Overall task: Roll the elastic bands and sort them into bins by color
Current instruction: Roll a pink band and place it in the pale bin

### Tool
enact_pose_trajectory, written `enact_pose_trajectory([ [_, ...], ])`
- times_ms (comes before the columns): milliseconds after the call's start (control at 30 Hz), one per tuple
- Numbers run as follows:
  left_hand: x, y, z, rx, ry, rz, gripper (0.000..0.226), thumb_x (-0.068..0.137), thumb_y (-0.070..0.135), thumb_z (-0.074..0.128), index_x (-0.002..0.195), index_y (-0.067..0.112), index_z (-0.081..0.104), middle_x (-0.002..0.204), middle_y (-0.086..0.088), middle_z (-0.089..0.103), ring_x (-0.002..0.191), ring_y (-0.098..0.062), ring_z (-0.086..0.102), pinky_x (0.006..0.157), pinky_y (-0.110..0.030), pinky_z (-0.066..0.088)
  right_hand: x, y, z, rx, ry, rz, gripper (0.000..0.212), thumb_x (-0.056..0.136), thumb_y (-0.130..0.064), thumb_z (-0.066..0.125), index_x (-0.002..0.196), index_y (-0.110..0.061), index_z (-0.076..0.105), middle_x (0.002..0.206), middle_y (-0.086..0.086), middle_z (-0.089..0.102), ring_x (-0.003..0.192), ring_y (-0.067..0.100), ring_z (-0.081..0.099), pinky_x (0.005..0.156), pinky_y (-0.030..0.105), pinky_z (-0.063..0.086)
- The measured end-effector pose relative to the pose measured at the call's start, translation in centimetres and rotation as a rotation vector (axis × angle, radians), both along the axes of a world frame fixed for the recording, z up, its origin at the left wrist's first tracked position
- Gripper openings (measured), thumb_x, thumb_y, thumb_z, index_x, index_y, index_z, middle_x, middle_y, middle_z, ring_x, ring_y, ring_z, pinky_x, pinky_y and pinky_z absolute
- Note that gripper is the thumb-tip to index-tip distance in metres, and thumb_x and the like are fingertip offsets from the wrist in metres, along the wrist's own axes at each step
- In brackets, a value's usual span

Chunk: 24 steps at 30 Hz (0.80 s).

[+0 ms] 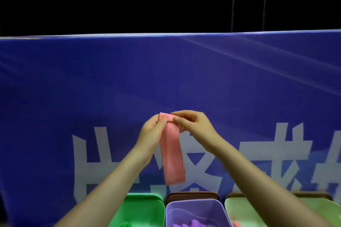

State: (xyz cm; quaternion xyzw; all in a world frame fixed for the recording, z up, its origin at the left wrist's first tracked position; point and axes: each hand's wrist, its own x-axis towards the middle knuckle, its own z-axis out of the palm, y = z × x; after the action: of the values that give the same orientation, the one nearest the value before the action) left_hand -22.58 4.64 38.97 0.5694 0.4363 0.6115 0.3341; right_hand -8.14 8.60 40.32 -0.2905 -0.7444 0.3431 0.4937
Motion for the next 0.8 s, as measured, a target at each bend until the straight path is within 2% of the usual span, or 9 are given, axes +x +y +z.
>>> enact_pose_trajectory([
  [133,-0.3,1.1,-1.9,0.106,0.188,0.174,0.022,0.099,0.018,0.046,0.091,0.016,0.067,0.087,-0.008,0.068,0.081,-0.024,0.062,0.07,-0.037,0.047,-0.4,0.5,-1.3,0.008,-0.054,-0.035,0.01,0.091,-0.019,0.063,0.09,-0.01,0.068,0.074,0.004,0.065,0.065,0.005,0.058,0.063,0.02,0.048],
  [233,-0.2,1.1,-2.9,0.167,0.205,0.199,0.021,0.098,0.019,0.047,0.087,0.016,0.065,0.077,-0.005,0.064,0.069,-0.014,0.055,0.063,-0.032,0.043,-0.9,0.5,-2.4,-0.01,0.0,-0.04,0.01,0.092,-0.017,0.062,0.087,-0.009,0.065,0.07,0.001,0.061,0.064,0.007,0.054,0.061,0.021,0.045],
  [300,-0.3,1.2,-3.4,0.154,0.16,0.189,0.02,0.098,0.018,0.049,0.087,0.013,0.065,0.079,-0.009,0.065,0.071,-0.016,0.056,0.064,-0.035,0.044,-1.6,0.1,-3.2,-0.031,0.086,-0.051,0.01,0.092,-0.013,0.06,0.089,-0.006,0.066,0.068,-0.001,0.06,0.061,0.004,0.054,0.058,0.017,0.044],
  [400,-1.0,0.8,-3.9,-0.024,-0.086,0.006,0.021,0.097,0.023,0.05,0.097,0.012,0.069,0.087,-0.014,0.07,0.076,-0.028,0.065,0.071,-0.041,0.053,-2.5,-0.3,-4.4,-0.044,0.175,-0.063,0.01,0.091,-0.006,0.058,0.092,0.001,0.067,0.067,-0.003,0.061,0.059,-0.001,0.055,0.055,0.013,0.043],
  [500,-2.0,0.5,-5.1,-0.16,-0.131,-0.039,0.025,0.093,0.032,0.053,0.097,0.016,0.072,0.089,-0.009,0.07,0.08,-0.021,0.062,0.07,-0.035,0.05,-2.7,-0.6,-5.2,-0.046,0.147,-0.062,0.01,0.091,-0.005,0.059,0.092,-0.004,0.069,0.072,-0.006,0.063,0.065,-0.001,0.056,0.061,0.014,0.045],
  [567,-2.2,0.1,-5.9,-0.157,-0.164,-0.035,0.026,0.09,0.036,0.055,0.096,0.018,0.073,0.093,-0.009,0.07,0.085,-0.019,0.06,0.074,-0.036,0.046,-2.6,-0.7,-5.8,-0.038,0.117,-0.055,0.011,0.091,-0.005,0.06,0.092,-0.009,0.069,0.075,-0.004,0.066,0.07,0.003,0.058,0.064,0.018,0.047],
  [700,-2.4,-1.1,-6.3,-0.112,-0.252,-0.087,0.043,0.077,0.049,0.056,0.096,0.015,0.073,0.093,-0.015,0.068,0.08,-0.019,0.059,0.069,-0.032,0.045,-3.0,-1.2,-7.0,0.072,0.091,-0.053,0.012,0.089,-0.007,0.063,0.094,-0.014,0.071,0.085,0.004,0.068,0.078,0.014,0.061,0.07,0.028,0.049],
  [800,-2.8,-1.8,-6.5,-0.061,-0.21,-0.029,0.031,0.09,0.038,0.053,0.091,0.012,0.071,0.097,-0.017,0.07,0.082,-0.02,0.059,0.072,-0.032,0.045,-3.6,-1.4,-7.4,0.197,0.076,-0.029,0.018,0.083,-0.011,0.068,0.095,-0.023,0.072,0.087,0.007,0.064,0.08,0.021,0.06,0.073,0.031,0.051],
])
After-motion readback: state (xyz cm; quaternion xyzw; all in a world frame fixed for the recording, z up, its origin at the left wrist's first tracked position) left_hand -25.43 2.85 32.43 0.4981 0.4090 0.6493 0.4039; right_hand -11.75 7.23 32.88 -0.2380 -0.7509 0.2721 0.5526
